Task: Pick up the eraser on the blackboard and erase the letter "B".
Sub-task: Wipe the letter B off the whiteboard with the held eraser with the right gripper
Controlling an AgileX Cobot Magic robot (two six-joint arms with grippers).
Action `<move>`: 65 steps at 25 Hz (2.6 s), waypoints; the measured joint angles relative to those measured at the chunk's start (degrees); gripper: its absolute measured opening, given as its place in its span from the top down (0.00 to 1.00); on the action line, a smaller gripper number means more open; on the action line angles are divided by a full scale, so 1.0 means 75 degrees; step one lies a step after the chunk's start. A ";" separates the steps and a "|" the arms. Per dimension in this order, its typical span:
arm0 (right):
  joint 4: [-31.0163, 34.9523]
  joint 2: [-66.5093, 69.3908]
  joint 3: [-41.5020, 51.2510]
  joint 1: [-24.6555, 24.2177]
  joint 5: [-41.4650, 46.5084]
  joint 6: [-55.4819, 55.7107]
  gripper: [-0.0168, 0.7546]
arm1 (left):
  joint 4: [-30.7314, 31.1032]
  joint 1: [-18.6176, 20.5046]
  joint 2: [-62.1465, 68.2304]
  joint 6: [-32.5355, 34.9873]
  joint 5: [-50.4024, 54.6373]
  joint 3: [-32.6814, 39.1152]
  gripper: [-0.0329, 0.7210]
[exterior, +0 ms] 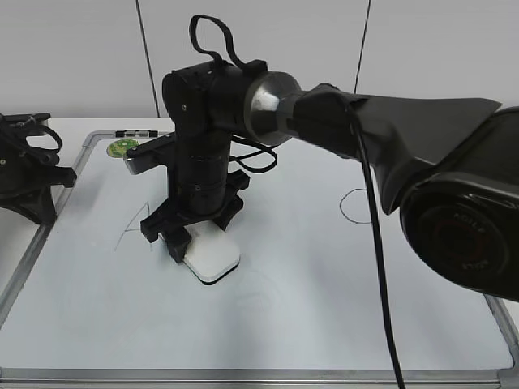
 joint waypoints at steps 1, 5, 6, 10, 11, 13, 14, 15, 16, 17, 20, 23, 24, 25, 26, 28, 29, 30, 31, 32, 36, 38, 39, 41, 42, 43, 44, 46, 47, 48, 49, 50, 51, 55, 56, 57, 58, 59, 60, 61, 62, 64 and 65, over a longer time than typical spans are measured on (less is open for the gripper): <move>-0.0017 0.0000 0.0000 0.0017 0.0000 0.0000 0.29 | 0.0000 0.0000 0.0000 0.0000 0.0000 0.0000 0.89; -0.0033 0.0000 0.0000 0.0030 0.0000 0.0063 0.29 | 0.0000 0.0000 0.0000 0.0000 -0.0015 0.0000 0.89; -0.0012 0.0000 0.0000 0.0030 0.0000 0.0063 0.29 | 0.0000 0.0000 0.0000 0.0000 -0.0029 0.0000 0.89; 0.0224 0.0000 0.0000 0.0030 0.0000 0.0013 0.29 | -0.0014 0.0000 0.0000 0.0000 -0.0029 0.0000 0.89; 0.0239 0.0000 0.0000 0.0030 0.0000 -0.0002 0.29 | -0.0014 0.0000 0.0000 0.0000 -0.0029 0.0000 0.89; 0.0255 0.0000 0.0000 0.0030 0.0000 -0.0002 0.29 | -0.0014 0.0000 0.0000 0.0000 -0.0029 0.0000 0.89; 0.0270 0.0000 0.0000 0.0030 0.0000 -0.0002 0.29 | -0.0014 0.0000 0.0000 0.0000 -0.0029 0.0000 0.89; 0.0270 0.0000 0.0000 0.0030 0.0000 -0.0017 0.29 | -0.0014 0.0000 0.0000 0.0000 -0.0029 0.0000 0.89; 0.0270 0.0000 0.0000 0.0030 0.0000 -0.0017 0.29 | -0.0014 0.0000 0.0000 0.0000 -0.0029 0.0000 0.89; 0.0270 0.0000 0.0000 0.0030 0.0000 -0.0017 0.29 | -0.0014 0.0000 0.0000 0.0000 -0.0029 0.0000 0.89; 0.0021 0.0000 0.0000 0.0030 0.0000 0.0048 0.29 | -0.0028 0.0000 0.0000 0.0000 -0.0041 0.0000 0.89; -0.0512 0.0000 0.0000 0.0061 0.0015 0.0321 0.29 | -0.0028 0.0000 0.0000 0.0000 -0.0041 0.0000 0.89; -0.0681 0.0000 0.0000 0.0061 0.0029 0.0401 0.29 | -0.0028 0.0000 0.0000 0.0000 -0.0045 0.0000 0.89; -0.0857 0.0000 0.0000 0.0061 0.0025 0.0455 0.29 | -0.0043 0.0000 0.0000 0.0000 -0.0058 0.0000 0.89; -0.0975 0.0000 0.0000 0.0042 0.0025 0.0517 0.29 | -0.0043 0.0000 0.0000 0.0000 -0.0058 0.0000 0.89; -0.1186 0.0000 0.0000 -0.0037 0.0044 0.0517 0.29 | -0.0043 0.0000 0.0000 0.0000 -0.0061 0.0000 0.89; -0.1250 0.0000 0.0000 -0.0056 0.0044 0.0517 0.29 | -0.0043 0.0000 0.0000 0.0000 -0.0061 0.0000 0.89; -0.1318 0.0000 -0.0014 -0.0102 0.0050 0.0517 0.29 | -0.0043 0.0000 0.0000 0.0000 -0.0061 0.0000 0.89; -0.1415 0.0000 -0.0011 -0.0147 0.0050 0.0517 0.29 | -0.0043 0.0000 0.0000 0.0000 -0.0075 0.0000 0.89; -0.1533 0.0000 -0.0011 -0.0206 0.0062 0.0517 0.29 | -0.0043 0.0000 0.0000 0.0000 -0.0074 0.0000 0.89; -0.1733 0.0000 -0.0011 -0.0375 0.0062 0.0517 0.29 | -0.0056 0.0000 0.0000 0.0000 -0.0074 0.0000 0.89; -0.1778 0.0000 -0.0011 -0.0453 0.0062 0.0517 0.29 | -0.0056 0.0000 0.0000 0.0000 -0.0074 0.0000 0.89; -0.1784 0.0000 -0.0011 -0.0482 0.0068 0.0517 0.29 | -0.0056 0.0000 0.0000 0.0000 -0.0089 0.0000 0.89; -0.1784 0.0000 -0.0011 -0.0513 0.0105 0.0517 0.29 | -0.0072 0.0000 0.0000 0.0000 -0.0089 0.0000 0.89; -0.1784 0.0000 -0.0019 -0.0513 0.0101 0.0517 0.29 | -0.0072 0.0000 0.0000 0.0000 -0.0089 0.0000 0.89; -0.1766 0.0000 -0.0019 -0.0513 0.0101 0.0517 0.29 | -0.0072 0.0000 0.0000 0.0000 -0.0089 0.0000 0.89; -0.1733 0.0000 -0.0019 -0.0517 0.0101 0.0517 0.29 | -0.0072 0.0000 0.0000 0.0000 -0.0089 0.0000 0.89; -0.1560 0.0000 -0.0019 -0.0529 0.0101 0.0452 0.29 | -0.0072 0.0000 0.0000 0.0000 -0.0089 0.0000 0.89; -0.1431 0.0000 -0.0019 -0.0547 0.0101 0.0371 0.29 | -0.0072 0.0000 0.0000 0.0000 -0.0089 0.0000 0.88; -0.1361 0.0000 -0.0019 -0.0560 0.0101 0.0323 0.29 | -0.0072 0.0000 0.0000 0.0000 -0.0089 0.0000 0.88; -0.1287 0.0000 -0.0019 -0.0578 0.0101 0.0240 0.29 | -0.0072 0.0000 0.0000 0.0000 -0.0089 0.0000 0.88; -0.1222 0.0000 -0.0019 -0.0578 0.0101 0.0208 0.29 | -0.0072 0.0000 0.0000 0.0000 -0.0089 0.0000 0.88; -0.1147 0.0000 -0.0019 -0.0578 0.0101 0.0167 0.29 | -0.0072 0.0000 0.0000 0.0000 -0.0089 0.0000 0.88; -0.0932 0.0000 -0.0019 -0.0545 0.0120 0.0025 0.29 | -0.0072 0.0000 0.0000 0.0000 -0.0103 0.0000 0.88; -0.0882 0.0000 -0.0019 -0.0492 0.0120 -0.0019 0.29 | -0.0072 0.0000 0.0000 0.0000 -0.0103 0.0000 0.88; -0.0846 0.0000 -0.0019 -0.0442 0.0120 -0.0055 0.29 | -0.0072 0.0000 0.0000 0.0000 -0.0103 0.0000 0.88; -0.0809 0.0000 -0.0019 -0.0409 0.0120 -0.0107 0.29 | -0.0072 0.0000 0.0000 0.0000 -0.0103 0.0000 0.88; -0.0750 0.0000 -0.0019 -0.0346 0.0120 -0.0139 0.29 | -0.0072 0.0000 0.0000 0.0000 -0.0103 0.0000 0.88; -0.0681 0.0000 -0.0019 -0.0288 0.0120 -0.0206 0.29 | -0.0072 0.0000 0.0000 0.0000 -0.0103 0.0000 0.88; -0.0681 0.0000 -0.0019 -0.0235 0.0125 -0.0240 0.29 | -0.0072 0.0000 0.0000 0.0000 -0.0103 0.0000 0.88; -0.0638 0.0000 -0.0019 -0.0199 0.0125 -0.0261 0.29 | -0.0072 0.0000 0.0000 0.0000 -0.0103 0.0000 0.88; -0.0607 0.0000 -0.0019 -0.0134 0.0137 -0.0287 0.29 | -0.0072 0.0000 0.0000 0.0000 -0.0103 0.0000 0.88; -0.0592 0.0000 -0.0019 -0.0116 0.0137 -0.0303 0.29 | -0.0072 0.0000 0.0000 0.0000 -0.0103 0.0000 0.88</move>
